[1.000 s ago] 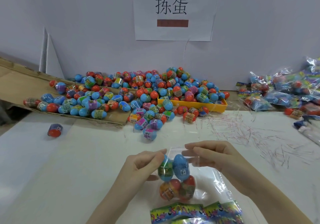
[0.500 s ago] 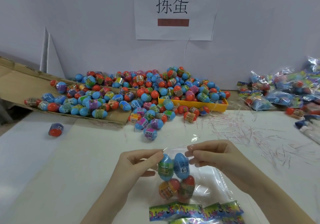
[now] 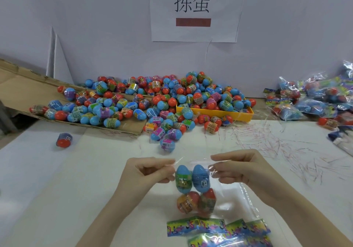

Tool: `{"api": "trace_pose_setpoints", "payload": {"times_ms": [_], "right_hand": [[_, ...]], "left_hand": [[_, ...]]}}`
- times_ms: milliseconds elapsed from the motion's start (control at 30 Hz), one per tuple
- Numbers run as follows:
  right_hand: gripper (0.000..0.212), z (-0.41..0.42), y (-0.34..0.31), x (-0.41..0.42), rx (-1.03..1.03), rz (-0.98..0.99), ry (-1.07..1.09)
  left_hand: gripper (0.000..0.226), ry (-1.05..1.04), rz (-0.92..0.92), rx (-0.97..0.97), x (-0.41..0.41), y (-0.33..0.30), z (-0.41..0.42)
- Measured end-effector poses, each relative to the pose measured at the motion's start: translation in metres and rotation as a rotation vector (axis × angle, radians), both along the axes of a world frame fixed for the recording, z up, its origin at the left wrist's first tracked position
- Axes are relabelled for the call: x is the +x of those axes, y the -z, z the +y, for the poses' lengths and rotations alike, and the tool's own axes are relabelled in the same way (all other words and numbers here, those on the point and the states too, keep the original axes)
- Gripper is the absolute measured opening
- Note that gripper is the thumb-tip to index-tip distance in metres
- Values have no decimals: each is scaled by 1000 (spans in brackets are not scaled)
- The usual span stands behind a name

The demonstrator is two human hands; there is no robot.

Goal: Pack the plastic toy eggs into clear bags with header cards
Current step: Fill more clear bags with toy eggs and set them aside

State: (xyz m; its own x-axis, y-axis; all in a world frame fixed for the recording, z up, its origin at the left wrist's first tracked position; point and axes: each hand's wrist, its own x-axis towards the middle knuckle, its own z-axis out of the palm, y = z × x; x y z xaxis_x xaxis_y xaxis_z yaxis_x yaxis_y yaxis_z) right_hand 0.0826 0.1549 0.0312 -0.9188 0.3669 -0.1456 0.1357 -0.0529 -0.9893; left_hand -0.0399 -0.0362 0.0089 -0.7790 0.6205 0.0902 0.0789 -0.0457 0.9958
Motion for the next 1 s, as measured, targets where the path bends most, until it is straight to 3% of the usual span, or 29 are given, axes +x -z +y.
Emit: {"api": "trace_pose_setpoints", "payload": {"times_ms": [400, 567, 700, 1000], "right_hand": [[33, -1, 8, -1, 0, 106, -52], [50, -1, 10, -3, 113, 146, -75], [52, -1, 9, -3, 174, 163, -104], [54, 1, 10, -4, 230, 181, -164]], "left_hand": [[42, 251, 14, -50, -23, -2, -6], [23, 335, -17, -80, -29, -1, -5], [22, 371, -40, -88, -30, 4, -3], [49, 477, 47, -156, -30, 1, -6]]}}
